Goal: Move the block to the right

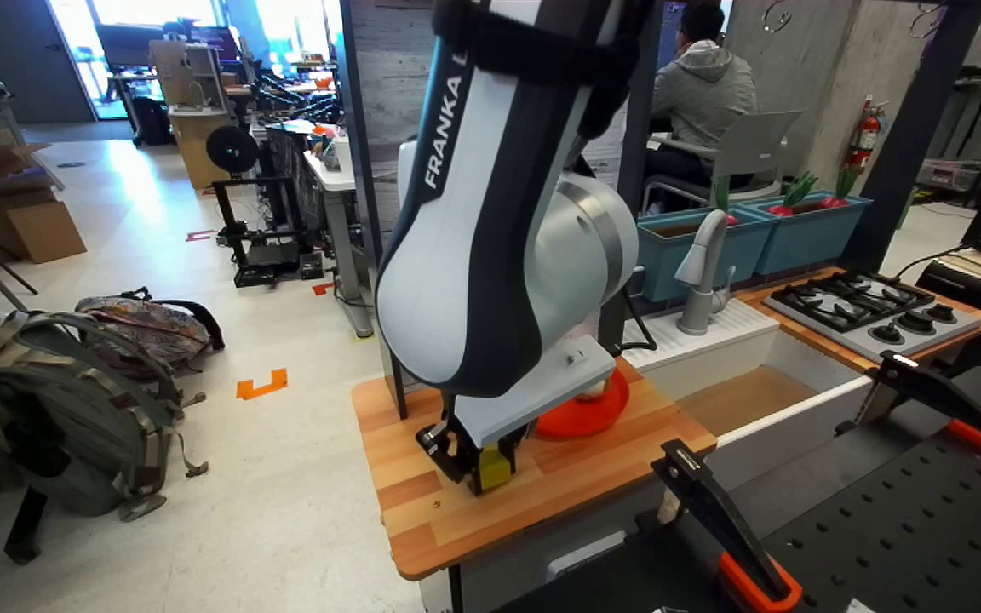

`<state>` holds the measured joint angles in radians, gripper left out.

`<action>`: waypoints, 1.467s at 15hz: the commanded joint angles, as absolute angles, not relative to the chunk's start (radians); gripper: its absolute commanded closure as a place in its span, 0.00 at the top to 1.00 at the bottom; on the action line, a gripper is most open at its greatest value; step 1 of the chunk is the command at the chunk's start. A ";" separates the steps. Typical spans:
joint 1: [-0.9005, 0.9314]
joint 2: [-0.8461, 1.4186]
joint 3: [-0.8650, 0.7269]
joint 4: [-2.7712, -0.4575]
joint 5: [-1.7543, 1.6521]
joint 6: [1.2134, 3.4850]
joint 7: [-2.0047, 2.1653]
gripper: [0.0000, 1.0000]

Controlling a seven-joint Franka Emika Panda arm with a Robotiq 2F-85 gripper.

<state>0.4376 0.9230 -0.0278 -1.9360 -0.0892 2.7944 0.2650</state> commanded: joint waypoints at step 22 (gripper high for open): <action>0.354 0.657 -0.357 -2.311 -0.249 2.899 0.295 0.17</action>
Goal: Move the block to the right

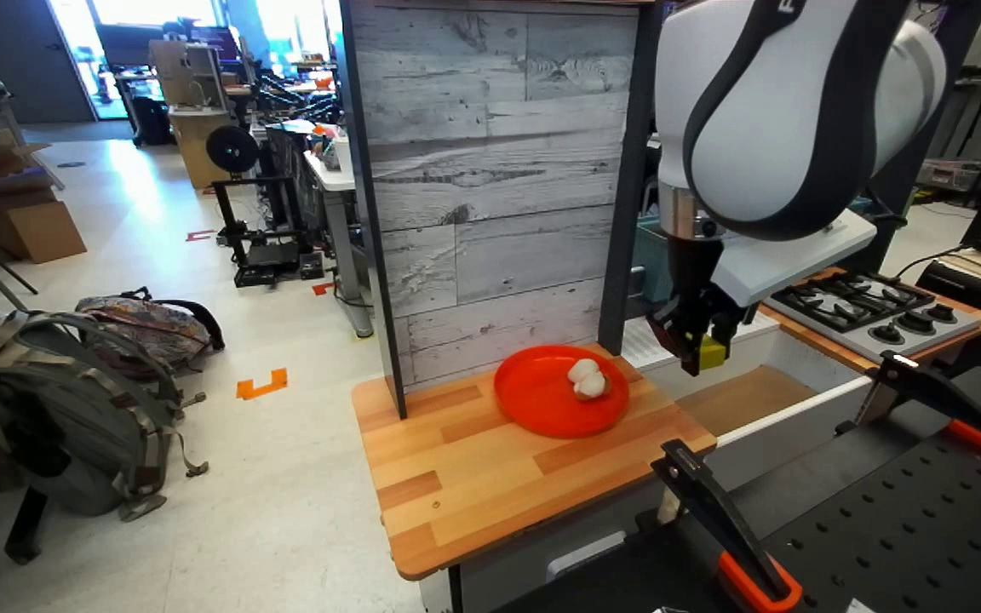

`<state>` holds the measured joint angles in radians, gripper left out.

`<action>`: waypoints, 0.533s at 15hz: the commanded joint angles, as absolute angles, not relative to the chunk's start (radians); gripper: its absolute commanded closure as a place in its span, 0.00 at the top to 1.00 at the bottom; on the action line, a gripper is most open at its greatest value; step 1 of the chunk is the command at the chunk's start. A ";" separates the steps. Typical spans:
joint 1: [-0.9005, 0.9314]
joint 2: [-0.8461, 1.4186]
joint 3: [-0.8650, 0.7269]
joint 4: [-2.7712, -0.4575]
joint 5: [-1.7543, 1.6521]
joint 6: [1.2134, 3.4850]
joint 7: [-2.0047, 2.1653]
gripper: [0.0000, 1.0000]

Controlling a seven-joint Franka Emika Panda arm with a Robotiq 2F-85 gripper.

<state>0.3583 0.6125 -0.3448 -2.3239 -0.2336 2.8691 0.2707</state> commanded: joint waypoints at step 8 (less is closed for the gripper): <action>0.355 0.794 -0.350 -2.210 -0.223 2.856 0.300 0.17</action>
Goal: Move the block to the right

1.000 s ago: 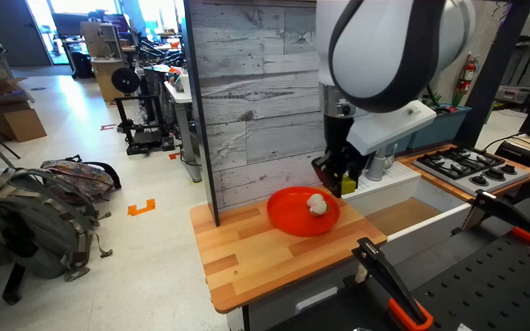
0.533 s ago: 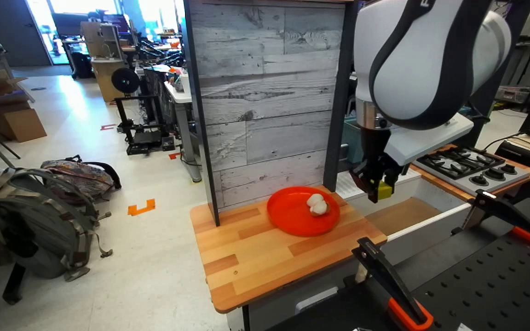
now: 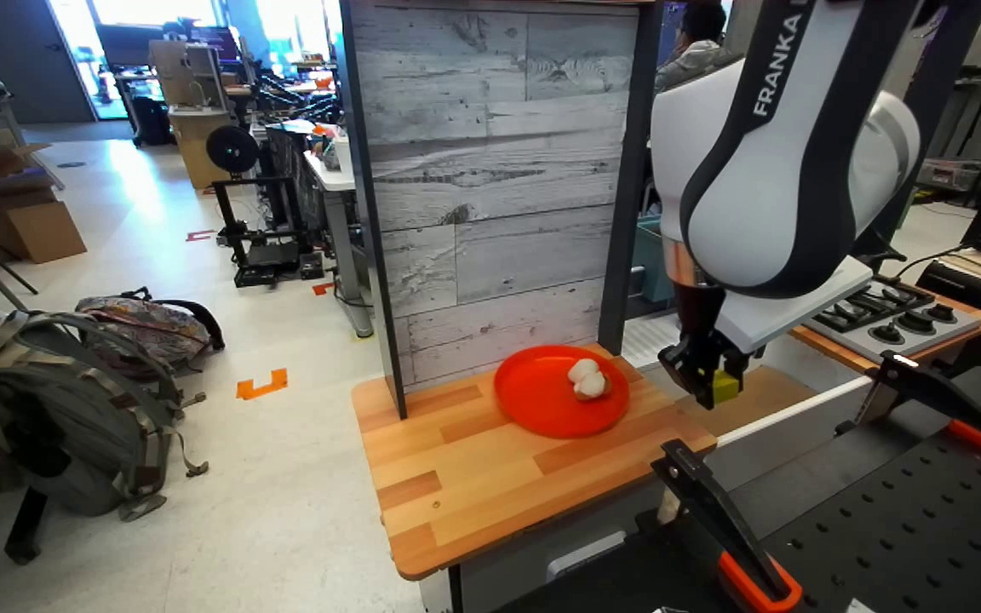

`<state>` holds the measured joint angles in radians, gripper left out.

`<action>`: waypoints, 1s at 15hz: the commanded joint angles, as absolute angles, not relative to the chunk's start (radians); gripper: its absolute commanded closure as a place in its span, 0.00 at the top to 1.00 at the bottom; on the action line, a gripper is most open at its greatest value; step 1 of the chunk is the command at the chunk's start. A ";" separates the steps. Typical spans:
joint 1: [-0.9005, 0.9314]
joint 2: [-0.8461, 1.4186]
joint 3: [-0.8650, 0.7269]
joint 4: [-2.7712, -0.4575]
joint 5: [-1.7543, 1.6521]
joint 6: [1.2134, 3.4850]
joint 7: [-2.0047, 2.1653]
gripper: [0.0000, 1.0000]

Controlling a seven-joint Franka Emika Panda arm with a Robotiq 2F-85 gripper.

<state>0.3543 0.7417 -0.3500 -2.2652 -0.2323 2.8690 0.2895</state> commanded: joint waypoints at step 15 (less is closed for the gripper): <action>0.404 0.926 -0.345 -2.067 -0.228 2.804 0.305 0.17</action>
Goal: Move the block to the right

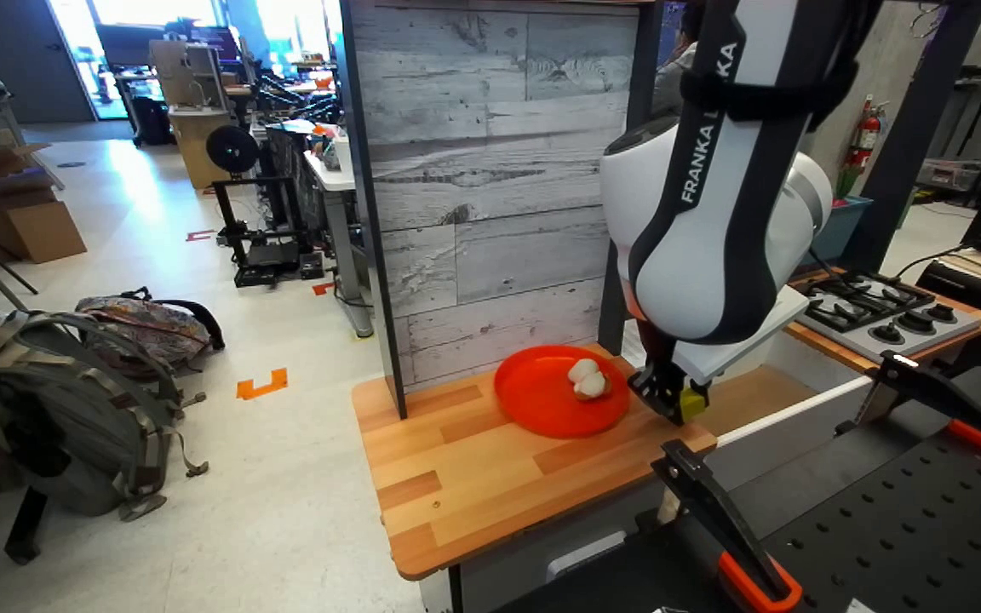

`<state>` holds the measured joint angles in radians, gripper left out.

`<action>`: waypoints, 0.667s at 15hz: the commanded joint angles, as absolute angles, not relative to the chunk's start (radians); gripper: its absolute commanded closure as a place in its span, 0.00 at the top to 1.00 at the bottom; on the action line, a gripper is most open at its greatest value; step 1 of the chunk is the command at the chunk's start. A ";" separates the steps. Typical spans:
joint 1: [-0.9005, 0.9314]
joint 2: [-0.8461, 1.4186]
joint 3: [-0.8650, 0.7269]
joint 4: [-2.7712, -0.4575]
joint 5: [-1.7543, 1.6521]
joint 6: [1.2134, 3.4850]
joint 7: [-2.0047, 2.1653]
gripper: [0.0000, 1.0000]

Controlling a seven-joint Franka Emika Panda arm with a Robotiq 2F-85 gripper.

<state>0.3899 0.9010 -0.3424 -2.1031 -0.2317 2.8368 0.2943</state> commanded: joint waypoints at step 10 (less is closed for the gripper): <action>0.408 0.937 -0.347 -2.036 -0.234 2.761 0.318 1.00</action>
<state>0.3972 0.9224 -0.3415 -2.0630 -0.2317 2.7943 0.3012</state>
